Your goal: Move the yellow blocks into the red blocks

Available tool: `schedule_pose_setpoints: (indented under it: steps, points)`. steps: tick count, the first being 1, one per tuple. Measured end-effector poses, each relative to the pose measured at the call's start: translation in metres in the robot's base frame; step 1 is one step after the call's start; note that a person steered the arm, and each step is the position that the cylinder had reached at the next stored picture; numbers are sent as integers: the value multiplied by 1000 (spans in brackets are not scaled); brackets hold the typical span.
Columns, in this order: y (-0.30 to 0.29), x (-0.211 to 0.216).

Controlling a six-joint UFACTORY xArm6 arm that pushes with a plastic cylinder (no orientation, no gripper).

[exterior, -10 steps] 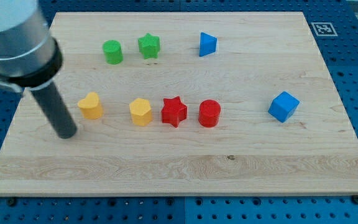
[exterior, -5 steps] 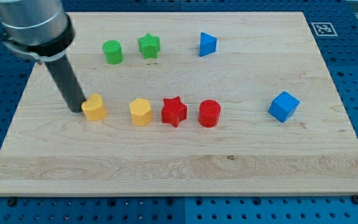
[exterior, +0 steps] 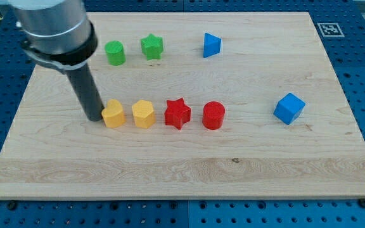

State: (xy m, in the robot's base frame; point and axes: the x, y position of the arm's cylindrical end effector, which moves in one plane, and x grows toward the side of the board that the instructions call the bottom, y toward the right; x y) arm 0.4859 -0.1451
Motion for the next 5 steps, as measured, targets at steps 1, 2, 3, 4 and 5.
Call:
schedule_pose_setpoints:
  steps: [1,2,3,4,5]
  points:
    - [14,0]
    - [22,0]
    - [32,0]
    - [36,0]
    - [50,0]
